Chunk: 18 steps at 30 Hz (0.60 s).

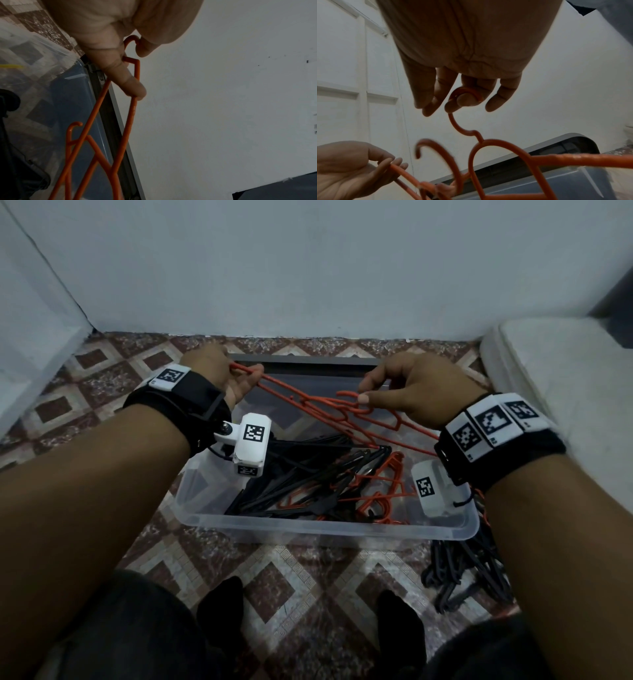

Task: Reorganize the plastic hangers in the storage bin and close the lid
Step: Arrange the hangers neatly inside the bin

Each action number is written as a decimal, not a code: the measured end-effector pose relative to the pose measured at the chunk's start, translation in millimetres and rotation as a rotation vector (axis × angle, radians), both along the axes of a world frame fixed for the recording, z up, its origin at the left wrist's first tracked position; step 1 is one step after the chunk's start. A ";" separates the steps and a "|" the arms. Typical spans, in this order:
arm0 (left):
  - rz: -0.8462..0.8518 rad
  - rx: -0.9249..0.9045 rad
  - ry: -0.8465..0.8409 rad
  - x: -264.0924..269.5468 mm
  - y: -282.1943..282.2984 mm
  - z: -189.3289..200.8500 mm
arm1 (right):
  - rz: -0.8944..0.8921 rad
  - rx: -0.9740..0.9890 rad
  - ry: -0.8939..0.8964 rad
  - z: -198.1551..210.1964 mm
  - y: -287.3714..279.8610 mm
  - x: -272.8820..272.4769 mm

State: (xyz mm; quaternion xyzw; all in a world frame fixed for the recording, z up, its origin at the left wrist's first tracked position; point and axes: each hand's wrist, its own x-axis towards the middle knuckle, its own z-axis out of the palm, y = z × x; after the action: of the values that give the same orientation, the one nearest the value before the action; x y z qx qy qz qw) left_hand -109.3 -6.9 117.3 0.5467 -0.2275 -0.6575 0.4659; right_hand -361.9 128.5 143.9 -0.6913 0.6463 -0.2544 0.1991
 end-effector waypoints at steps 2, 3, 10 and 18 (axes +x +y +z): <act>-0.013 -0.002 -0.002 -3.4 3.1 0.3 | -0.035 -0.037 0.024 -1.6 -0.8 -0.1; -0.023 -0.006 0.004 -5.2 5.6 1.2 | -0.050 -0.051 0.015 -2.4 -0.9 -0.6; 0.010 0.029 0.091 -5.9 5.2 3.9 | 0.007 0.023 0.004 0.2 1.7 -3.3; 0.052 0.002 0.203 -1.0 6.2 -2.0 | -0.026 0.051 0.129 -3.9 -2.5 -7.8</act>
State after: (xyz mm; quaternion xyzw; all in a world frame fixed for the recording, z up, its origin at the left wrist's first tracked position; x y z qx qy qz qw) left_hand -110.3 -0.7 115.4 0.4834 -0.1641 -0.6977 0.5027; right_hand -369.7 125.9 140.1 -0.6925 0.6730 -0.1955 0.1712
